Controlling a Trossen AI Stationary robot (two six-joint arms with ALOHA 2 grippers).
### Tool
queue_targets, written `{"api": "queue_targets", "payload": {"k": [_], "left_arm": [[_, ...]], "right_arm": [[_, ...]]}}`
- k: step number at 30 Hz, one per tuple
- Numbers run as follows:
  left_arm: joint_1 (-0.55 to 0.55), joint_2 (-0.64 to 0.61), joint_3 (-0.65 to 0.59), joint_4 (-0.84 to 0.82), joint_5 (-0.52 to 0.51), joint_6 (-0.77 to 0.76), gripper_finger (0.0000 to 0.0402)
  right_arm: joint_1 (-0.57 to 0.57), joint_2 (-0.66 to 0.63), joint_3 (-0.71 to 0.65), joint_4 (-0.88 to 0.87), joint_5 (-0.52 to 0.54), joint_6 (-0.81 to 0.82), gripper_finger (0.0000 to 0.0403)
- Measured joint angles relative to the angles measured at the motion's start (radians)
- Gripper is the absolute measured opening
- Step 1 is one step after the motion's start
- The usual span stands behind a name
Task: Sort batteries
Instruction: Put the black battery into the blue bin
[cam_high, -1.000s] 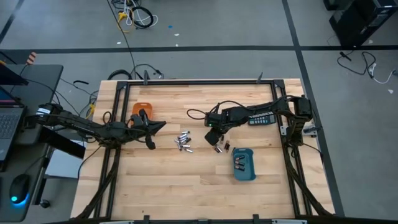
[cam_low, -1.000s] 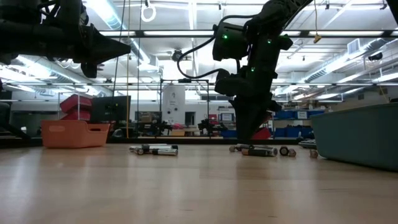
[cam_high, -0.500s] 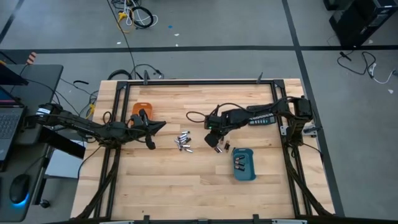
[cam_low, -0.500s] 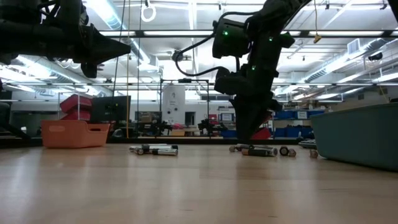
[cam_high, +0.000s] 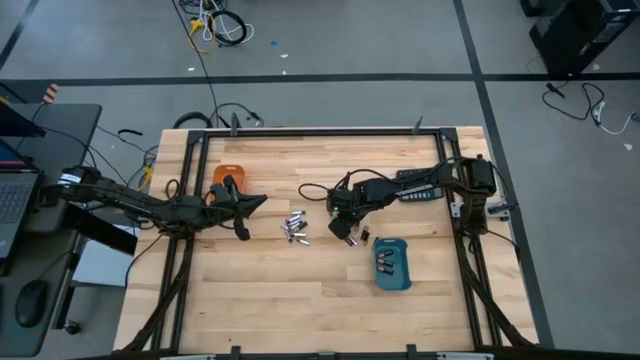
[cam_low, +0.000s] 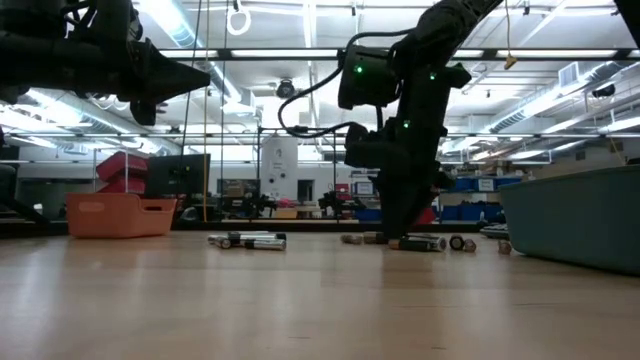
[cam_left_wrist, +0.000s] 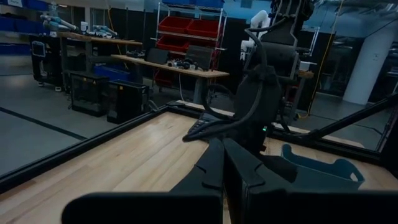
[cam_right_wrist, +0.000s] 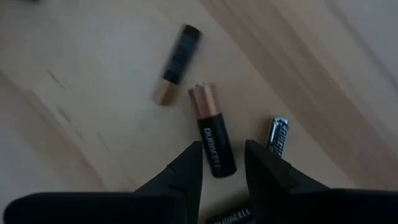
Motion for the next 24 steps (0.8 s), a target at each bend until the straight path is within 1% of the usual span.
{"api": "queue_targets", "payload": {"k": [6, 10, 13, 19, 24], "left_arm": [[0.0, 0.0, 0.0, -0.008, 0.0, -0.002, 0.0], [0.0, 0.0, 0.0, -0.014, 0.0, -0.003, 0.0], [0.0, 0.0, 0.0, -0.024, 0.002, -0.005, 0.0], [0.0, 0.0, 0.0, -0.053, 0.035, -0.028, 0.0], [0.0, 0.0, 0.0, -0.053, 0.035, -0.032, 0.0]], "right_arm": [[0.0, 0.013, 0.001, 0.016, -0.002, -0.028, 0.0105], [0.0, 0.019, 0.003, 0.017, -0.001, -0.049, 0.0095], [0.0, 0.019, 0.003, 0.016, -0.001, -0.058, 0.0079], [-0.001, 0.019, 0.002, 0.018, -0.002, -0.089, 0.0024], [-0.001, 0.019, 0.003, 0.022, -0.002, -0.102, 0.0022]]}}
